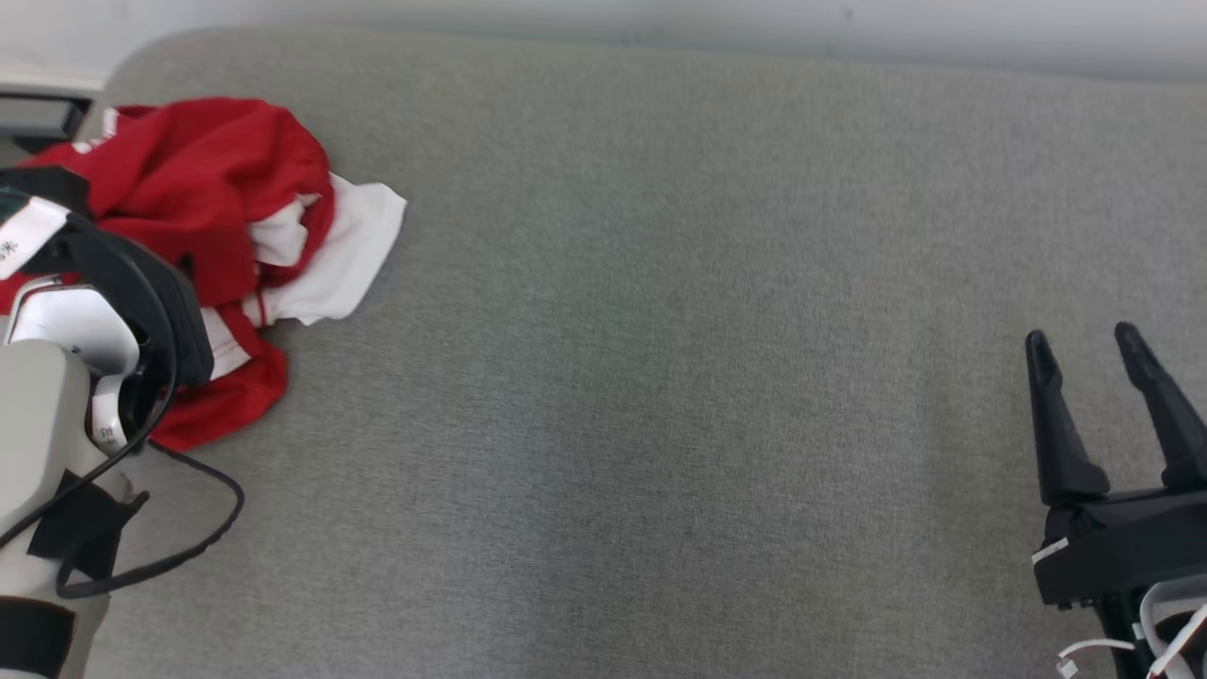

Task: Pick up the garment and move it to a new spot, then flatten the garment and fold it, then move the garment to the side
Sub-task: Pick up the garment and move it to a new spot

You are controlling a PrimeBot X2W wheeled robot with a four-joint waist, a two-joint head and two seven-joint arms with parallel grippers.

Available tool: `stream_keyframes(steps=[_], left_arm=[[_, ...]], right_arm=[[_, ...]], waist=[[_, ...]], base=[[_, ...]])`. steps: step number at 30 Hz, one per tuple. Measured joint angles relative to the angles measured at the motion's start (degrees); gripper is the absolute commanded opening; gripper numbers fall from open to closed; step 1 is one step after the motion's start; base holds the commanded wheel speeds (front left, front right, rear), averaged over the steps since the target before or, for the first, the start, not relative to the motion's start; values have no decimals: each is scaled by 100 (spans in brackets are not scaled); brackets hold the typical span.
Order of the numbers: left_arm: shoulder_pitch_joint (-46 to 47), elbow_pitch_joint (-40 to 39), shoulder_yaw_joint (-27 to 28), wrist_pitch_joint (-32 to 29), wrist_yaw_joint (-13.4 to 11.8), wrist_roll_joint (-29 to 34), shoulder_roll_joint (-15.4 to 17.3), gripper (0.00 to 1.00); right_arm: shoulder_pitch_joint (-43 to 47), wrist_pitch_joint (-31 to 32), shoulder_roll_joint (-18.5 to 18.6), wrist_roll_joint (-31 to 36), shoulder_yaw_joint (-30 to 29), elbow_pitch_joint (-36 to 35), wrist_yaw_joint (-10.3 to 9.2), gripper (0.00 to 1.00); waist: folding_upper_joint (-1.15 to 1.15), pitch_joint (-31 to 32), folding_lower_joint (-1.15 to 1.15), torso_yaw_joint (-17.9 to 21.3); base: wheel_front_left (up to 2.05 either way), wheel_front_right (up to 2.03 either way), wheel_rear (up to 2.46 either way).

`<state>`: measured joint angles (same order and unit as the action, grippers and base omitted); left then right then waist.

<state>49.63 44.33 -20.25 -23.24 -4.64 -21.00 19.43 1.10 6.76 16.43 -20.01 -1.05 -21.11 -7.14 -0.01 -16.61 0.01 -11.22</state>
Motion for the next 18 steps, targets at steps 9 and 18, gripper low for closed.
stream_keyframes(steps=[9,18], left_arm=[[251,568,68,-52,-191,291,32,95],[485,862,-14,35,-197,493,-201,0]], right_arm=[[-172,392,-79,126,-120,-159,0,100],[-171,641,-225,250,-185,-205,-1,100]], waist=[[0,-558,0,154],[0,-504,-1,79]], base=[[0,0,0],[0,0,0]])
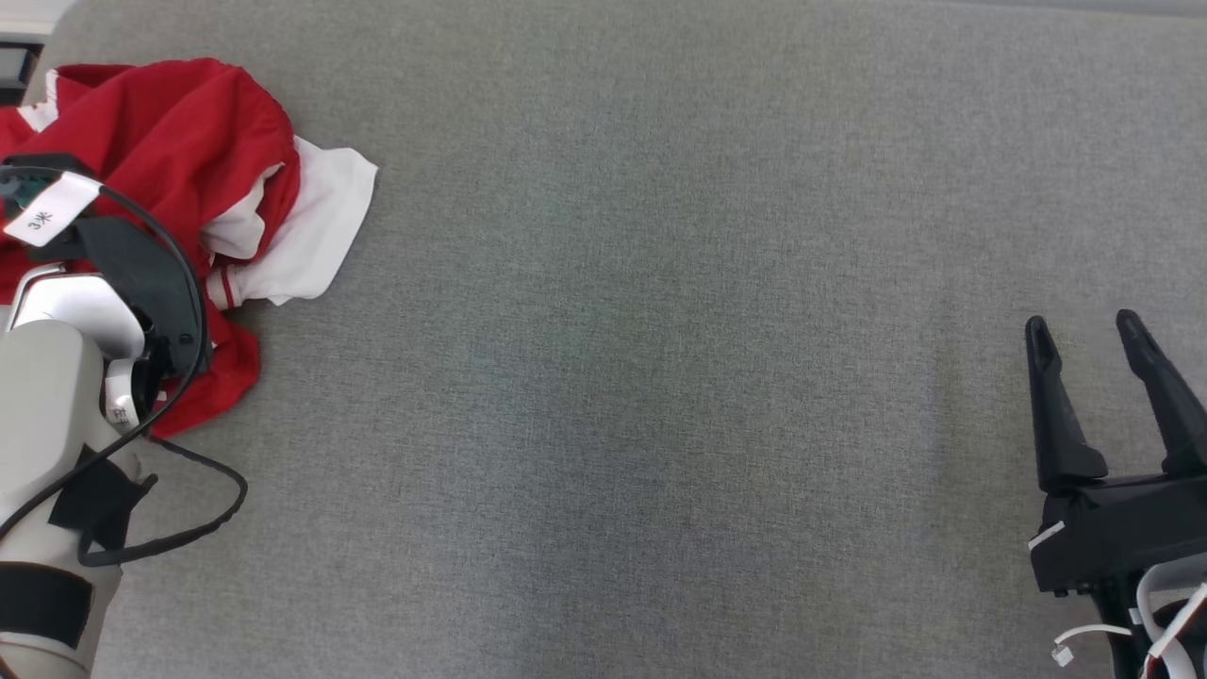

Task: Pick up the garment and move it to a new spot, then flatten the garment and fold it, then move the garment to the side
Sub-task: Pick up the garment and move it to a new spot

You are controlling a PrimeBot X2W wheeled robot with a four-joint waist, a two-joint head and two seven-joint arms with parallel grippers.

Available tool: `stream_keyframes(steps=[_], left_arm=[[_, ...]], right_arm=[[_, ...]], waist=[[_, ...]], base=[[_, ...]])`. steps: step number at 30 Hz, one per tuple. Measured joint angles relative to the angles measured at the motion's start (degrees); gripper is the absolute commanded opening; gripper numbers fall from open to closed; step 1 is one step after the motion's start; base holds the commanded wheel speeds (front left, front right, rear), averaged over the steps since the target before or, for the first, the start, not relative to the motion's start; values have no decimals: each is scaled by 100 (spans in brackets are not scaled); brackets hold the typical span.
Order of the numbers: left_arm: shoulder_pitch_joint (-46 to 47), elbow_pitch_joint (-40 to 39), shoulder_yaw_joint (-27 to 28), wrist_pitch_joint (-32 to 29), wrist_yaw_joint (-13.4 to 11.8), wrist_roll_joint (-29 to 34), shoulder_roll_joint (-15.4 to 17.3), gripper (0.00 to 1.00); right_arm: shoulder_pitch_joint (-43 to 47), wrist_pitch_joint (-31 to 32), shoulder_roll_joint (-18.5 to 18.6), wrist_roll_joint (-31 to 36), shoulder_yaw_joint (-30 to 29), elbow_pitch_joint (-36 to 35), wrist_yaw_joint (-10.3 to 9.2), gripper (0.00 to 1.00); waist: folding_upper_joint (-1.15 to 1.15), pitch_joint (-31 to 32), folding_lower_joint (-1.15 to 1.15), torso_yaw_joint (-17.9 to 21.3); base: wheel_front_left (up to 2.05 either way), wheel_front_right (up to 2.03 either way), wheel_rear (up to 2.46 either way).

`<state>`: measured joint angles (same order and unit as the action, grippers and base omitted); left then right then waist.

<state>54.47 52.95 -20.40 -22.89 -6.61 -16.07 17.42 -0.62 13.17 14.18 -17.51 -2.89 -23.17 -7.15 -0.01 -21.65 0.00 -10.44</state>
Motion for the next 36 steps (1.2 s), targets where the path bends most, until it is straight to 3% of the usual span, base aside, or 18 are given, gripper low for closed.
stream_keyframes(steps=[14,18,24,29,36], left_arm=[[442,256,-299,467,-20,400,-60,0],[620,247,-423,694,73,452,-145,0],[713,91,-679,1144,327,533,-514,0],[696,-53,-766,1401,533,531,-602,0],[447,-653,-975,1648,817,427,-1254,0]], right_arm=[[-184,75,-412,-12,165,658,0,100],[-205,5,-547,-108,190,875,0,100],[-90,-143,-753,-218,219,1144,0,100],[26,-210,-837,-256,287,1288,0,100],[348,-276,-873,-258,320,1316,-1,100]], waist=[[1,724,0,-114],[1,1029,-1,-128],[1,1514,-1,-101],[2,1832,-2,-15],[2,2263,-1,337]], base=[[0,0,0],[0,0,0],[0,0,0],[0,0,0],[0,0,0]])
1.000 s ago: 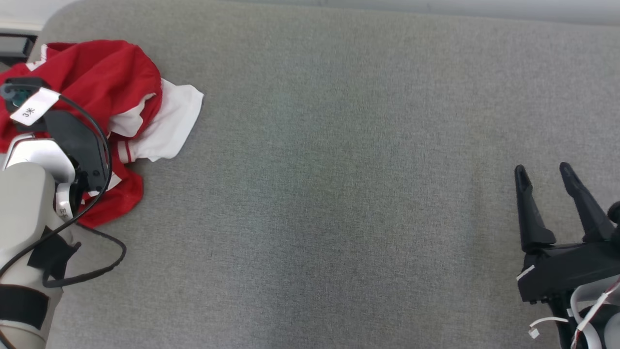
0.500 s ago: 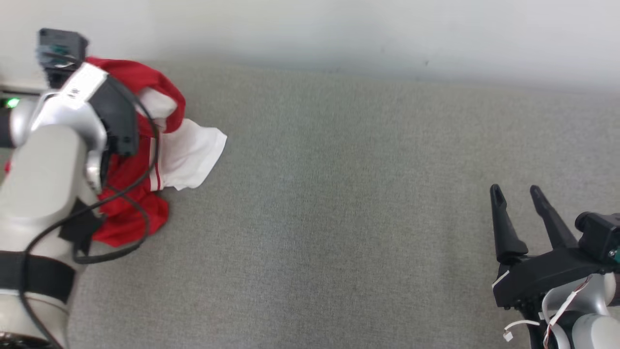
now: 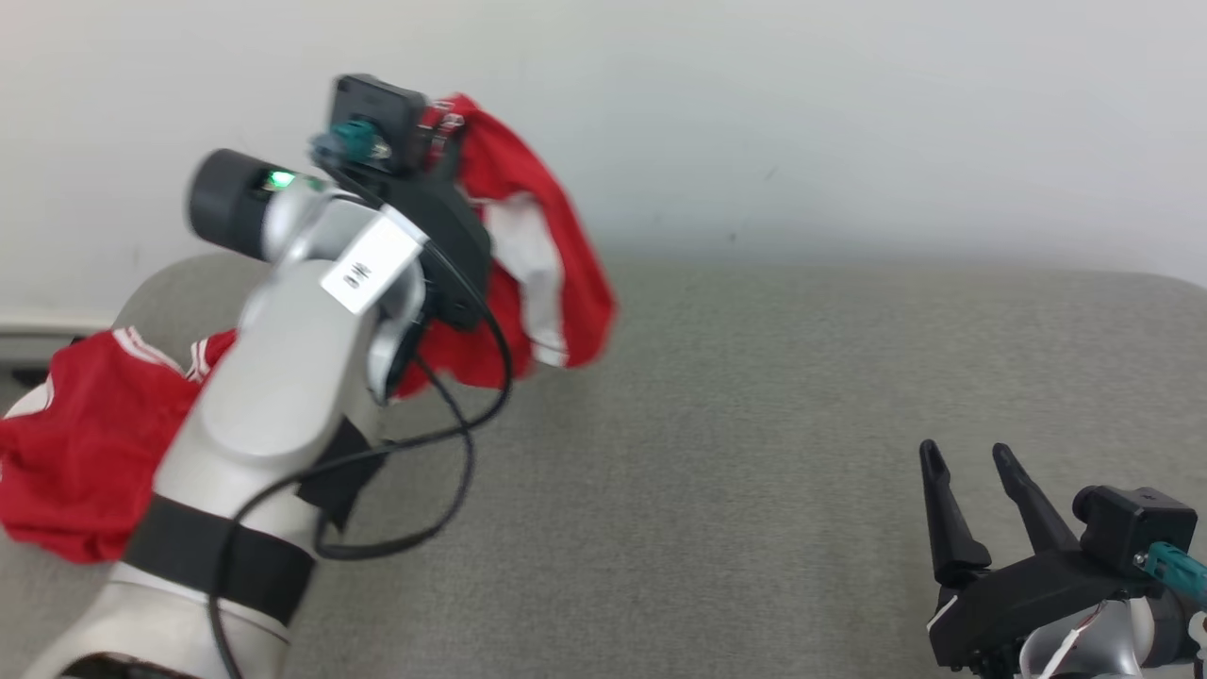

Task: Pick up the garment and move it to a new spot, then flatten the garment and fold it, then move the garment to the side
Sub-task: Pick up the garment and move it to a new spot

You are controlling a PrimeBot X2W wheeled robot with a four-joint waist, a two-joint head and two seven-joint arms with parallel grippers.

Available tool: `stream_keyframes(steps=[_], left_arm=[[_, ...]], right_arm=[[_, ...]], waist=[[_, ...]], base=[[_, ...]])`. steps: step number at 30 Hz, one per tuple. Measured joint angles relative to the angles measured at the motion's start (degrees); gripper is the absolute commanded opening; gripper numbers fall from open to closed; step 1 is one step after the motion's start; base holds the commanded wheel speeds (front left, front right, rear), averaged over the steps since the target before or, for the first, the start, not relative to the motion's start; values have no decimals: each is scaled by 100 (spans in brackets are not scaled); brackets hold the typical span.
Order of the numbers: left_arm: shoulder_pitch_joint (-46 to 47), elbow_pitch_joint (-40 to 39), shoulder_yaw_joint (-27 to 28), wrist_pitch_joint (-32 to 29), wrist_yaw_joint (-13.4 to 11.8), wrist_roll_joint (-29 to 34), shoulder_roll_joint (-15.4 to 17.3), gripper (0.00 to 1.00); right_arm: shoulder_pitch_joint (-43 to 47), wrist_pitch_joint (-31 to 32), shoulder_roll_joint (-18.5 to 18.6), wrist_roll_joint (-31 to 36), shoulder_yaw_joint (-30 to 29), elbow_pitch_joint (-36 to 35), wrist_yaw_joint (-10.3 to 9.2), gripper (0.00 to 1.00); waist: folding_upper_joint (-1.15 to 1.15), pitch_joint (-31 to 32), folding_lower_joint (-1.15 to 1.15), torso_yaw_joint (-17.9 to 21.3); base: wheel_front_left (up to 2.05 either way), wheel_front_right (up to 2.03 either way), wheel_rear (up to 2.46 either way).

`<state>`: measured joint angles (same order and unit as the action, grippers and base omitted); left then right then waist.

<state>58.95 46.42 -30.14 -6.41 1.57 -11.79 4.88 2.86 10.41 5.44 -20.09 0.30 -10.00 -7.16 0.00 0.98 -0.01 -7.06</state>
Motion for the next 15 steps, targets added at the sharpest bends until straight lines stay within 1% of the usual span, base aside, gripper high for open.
stream_keyframes(steps=[4,5,11,15], left_arm=[[-182,-375,-179,16,127,-54,-268,0],[-277,-555,-263,16,176,-81,-325,0],[-658,-1085,-588,15,260,-260,-334,0],[-876,-1406,-929,44,408,-349,-324,0]], right_arm=[[87,-43,-48,0,110,-109,-3,100],[147,-46,-69,-1,152,-138,-16,100],[147,-51,-74,-3,213,-179,-16,100],[147,-51,-89,-5,296,-234,-16,100]], waist=[[0,177,0,252],[0,249,0,381],[0,381,0,772],[0,401,1,1041]], base=[[0,0,0],[0,0,0],[0,0,0],[0,0,0]])
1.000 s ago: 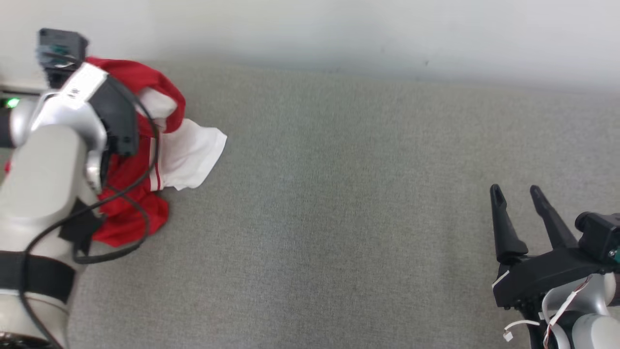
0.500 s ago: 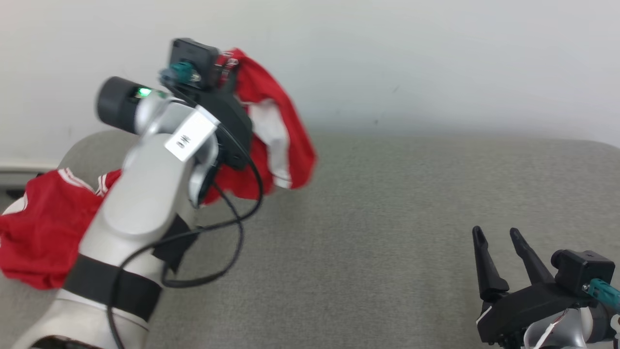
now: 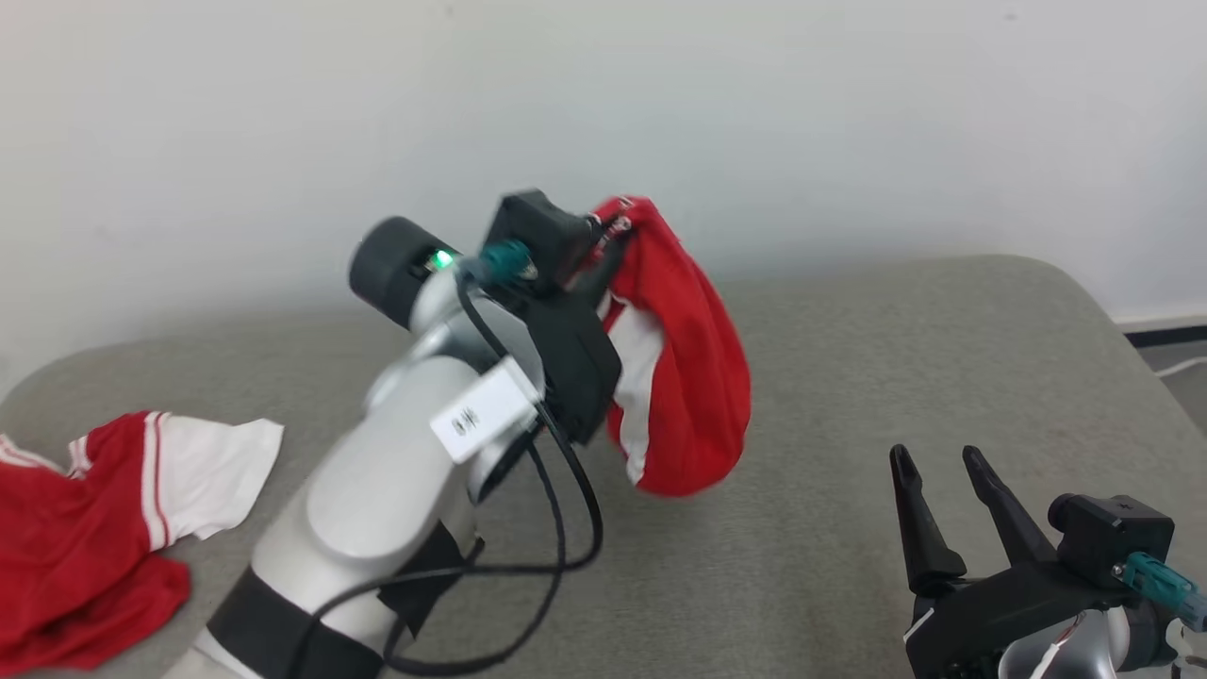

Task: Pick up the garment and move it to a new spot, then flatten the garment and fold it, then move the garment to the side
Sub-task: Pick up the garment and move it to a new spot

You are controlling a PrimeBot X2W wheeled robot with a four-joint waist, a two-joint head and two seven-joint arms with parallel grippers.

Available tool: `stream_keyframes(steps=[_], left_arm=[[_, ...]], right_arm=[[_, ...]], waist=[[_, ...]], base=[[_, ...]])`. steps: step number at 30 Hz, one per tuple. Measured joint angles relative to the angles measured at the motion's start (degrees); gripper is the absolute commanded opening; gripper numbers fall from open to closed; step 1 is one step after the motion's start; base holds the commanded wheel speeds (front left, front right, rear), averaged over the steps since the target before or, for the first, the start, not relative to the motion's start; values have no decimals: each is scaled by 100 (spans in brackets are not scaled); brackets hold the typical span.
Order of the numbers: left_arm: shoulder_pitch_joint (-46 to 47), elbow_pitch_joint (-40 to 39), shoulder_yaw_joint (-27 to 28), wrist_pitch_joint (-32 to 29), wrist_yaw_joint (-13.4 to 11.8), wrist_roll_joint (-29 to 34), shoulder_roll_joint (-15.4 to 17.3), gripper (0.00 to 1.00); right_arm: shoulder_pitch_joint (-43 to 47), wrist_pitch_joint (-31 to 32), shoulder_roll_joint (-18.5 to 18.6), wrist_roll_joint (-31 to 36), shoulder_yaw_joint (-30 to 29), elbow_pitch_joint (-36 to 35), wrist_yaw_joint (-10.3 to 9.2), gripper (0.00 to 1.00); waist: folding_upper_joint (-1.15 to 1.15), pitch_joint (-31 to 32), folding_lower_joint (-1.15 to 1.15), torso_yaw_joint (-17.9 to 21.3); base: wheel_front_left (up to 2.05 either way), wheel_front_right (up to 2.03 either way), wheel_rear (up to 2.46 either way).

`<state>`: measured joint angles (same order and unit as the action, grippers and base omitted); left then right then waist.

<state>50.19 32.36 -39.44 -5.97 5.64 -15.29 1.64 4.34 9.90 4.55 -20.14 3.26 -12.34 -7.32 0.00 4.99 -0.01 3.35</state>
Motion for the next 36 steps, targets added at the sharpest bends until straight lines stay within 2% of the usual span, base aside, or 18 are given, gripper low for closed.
stream_keyframes(steps=[9,11,15,22,24,29,36], left_arm=[[-8,-587,-1050,522,200,19,38,0],[133,-654,-1437,711,199,62,41,0],[568,-844,-2688,1245,198,-15,108,0],[1207,-499,-3946,1836,197,-75,653,0],[1342,-368,-3996,1870,200,-56,769,0],[1652,-129,-3694,1972,197,86,1118,0],[1326,-186,-3563,2041,197,1207,983,0]], right_arm=[[-64,0,-12,-13,35,-21,1,100],[-164,0,-12,-68,33,32,2,100],[-255,-33,-33,-69,107,73,2,100],[-269,-92,-62,-104,138,138,2,100],[-308,-104,-68,-108,205,178,4,100],[-457,-121,-87,-166,301,259,29,100],[-488,-144,-89,-246,387,313,54,100]], waist=[[-1,-88,1,592],[-1,-124,1,714],[-1,-204,1,931],[-1,-379,1,1166],[-1,-413,1,1207],[0,-472,1,1310],[-1,-579,1,1409]], base=[[0,0,0],[0,0,0],[0,0,0],[0,0,0],[0,0,0],[0,0,0],[0,0,0]])
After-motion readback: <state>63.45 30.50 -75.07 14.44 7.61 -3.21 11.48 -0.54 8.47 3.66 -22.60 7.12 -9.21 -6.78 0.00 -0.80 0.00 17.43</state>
